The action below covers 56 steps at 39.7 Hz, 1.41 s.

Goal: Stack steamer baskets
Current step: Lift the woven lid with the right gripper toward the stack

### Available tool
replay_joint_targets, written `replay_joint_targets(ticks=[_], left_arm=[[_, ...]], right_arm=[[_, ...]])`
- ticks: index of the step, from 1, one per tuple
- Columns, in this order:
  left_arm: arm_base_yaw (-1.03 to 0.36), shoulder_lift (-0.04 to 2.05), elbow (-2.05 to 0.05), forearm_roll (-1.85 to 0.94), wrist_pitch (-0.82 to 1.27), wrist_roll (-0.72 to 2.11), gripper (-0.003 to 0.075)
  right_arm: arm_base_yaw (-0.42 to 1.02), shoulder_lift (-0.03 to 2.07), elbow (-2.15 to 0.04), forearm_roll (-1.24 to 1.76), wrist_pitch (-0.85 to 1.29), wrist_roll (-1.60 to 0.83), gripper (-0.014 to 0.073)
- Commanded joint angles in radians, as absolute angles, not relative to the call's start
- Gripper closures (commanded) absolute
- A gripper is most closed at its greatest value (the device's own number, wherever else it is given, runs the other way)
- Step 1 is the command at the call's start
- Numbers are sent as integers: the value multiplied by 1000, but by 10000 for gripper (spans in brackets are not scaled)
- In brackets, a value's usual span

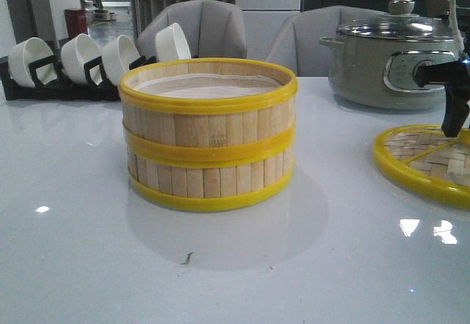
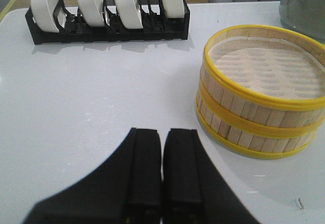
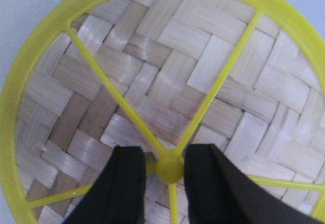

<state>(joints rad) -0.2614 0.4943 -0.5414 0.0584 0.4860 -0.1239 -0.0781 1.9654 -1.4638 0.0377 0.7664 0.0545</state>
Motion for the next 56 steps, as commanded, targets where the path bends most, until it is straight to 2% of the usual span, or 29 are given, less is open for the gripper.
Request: replay_joint_targets(ticks=[1,6,14,16,37,49,56], left_arm=[[-267,495,-572,54,395,-131,631],[-267,495,-572,54,395,-131,631],[-267,495,-572,54,395,-131,631],[-267,495,-572,54,395,-131,631],[-267,495,-572,54,395,-131,631],[-267,495,-572,54,395,-131,631],[-267,495,-572,54,395,-131,631]], right_arm=[[-84,1911,-1498,29,753,43,275],[-84,1911,-1498,29,761,43,293],[-84,1911,-1498,29,772,43,554],[-84,1911,-1498,29,772,43,533],[-41,1834,-1569,29,827,43,538],[55,1767,-1769,29,947,43,538],[161,1770,-1902,29,1004,43,538]])
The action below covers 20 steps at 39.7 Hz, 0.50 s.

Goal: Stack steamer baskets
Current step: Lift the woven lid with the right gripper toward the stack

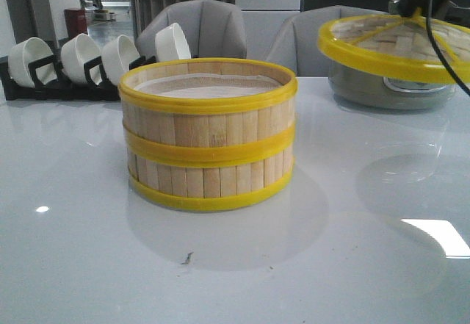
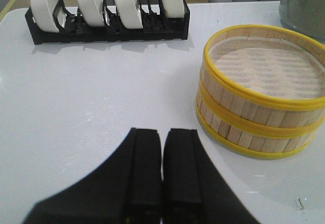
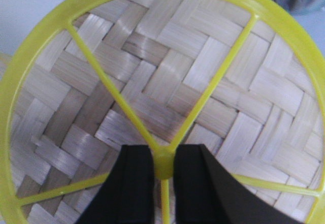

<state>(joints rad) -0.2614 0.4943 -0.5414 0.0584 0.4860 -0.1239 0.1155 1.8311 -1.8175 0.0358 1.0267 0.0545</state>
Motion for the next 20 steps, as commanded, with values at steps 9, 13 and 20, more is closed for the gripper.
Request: replay_joint_targets(ticks=[9,13,20], left_arm=[[-267,495,-572,54,395,-131,631],[-267,495,-572,54,395,-131,631],[-267,495,-572,54,395,-131,631]], right_arm=[[323,1809,-2025,29,996,43,538],[393,1858,-2083,30,996,43,538],[490,1960,-2204,30,1012,43,538]])
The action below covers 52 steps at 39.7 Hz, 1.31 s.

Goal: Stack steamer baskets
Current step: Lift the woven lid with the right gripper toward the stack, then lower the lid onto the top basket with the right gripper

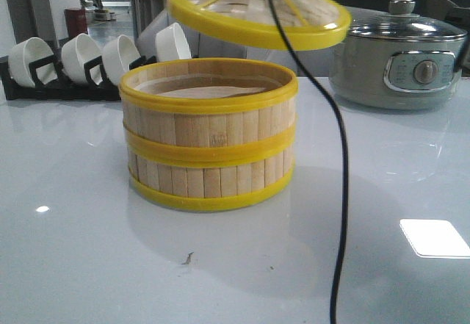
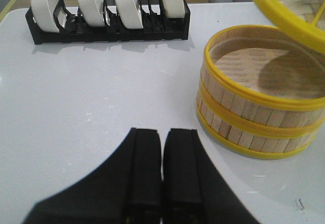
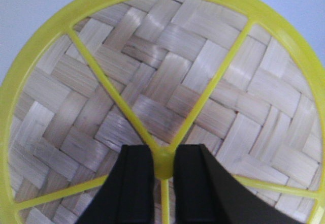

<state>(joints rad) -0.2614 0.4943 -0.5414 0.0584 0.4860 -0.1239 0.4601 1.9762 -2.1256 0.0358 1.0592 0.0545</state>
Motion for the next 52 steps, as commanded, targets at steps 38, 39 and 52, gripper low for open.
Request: replay_joint_targets(ticks=[38,39,52], left_arm=[[-267,495,-572,54,395,-131,631],[-267,495,-572,54,395,-131,631],[-267,495,-572,54,395,-131,631]], right_arm=[[550,2088,-2294,27,1107,43,538],[550,2084,-2294,27,1107,43,538],[549,2048,-2294,27,1120,43,538]])
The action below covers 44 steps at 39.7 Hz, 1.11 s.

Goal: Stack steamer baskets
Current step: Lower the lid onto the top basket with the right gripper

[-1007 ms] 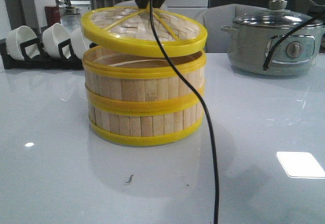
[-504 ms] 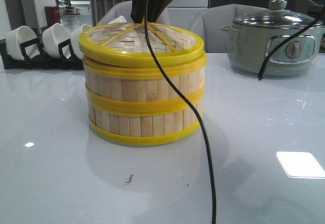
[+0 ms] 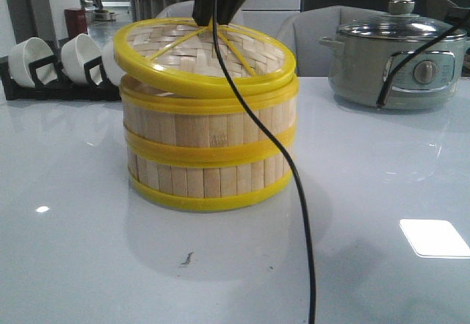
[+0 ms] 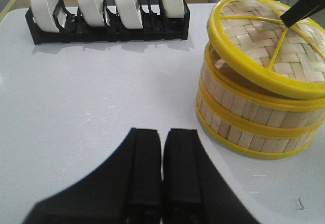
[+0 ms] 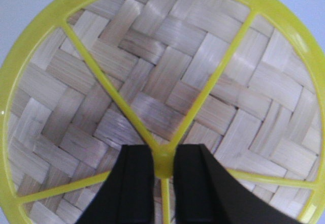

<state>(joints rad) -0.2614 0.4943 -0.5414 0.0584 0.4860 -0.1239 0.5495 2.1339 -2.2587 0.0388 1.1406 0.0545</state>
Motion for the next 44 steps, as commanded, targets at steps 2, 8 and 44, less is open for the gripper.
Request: replay_joint_targets(ticks=[2,8,44], left_arm=[[-267,495,-572,54,395,-131,631],[-267,495,-572,54,395,-131,631],[-267,495,-572,54,395,-131,631]], right_arm=[[549,2047,-2294,27,1128,43,538],[549,2048,-2294,27,1160,43,538],[544,2045,-2294,28,1099,43,538]])
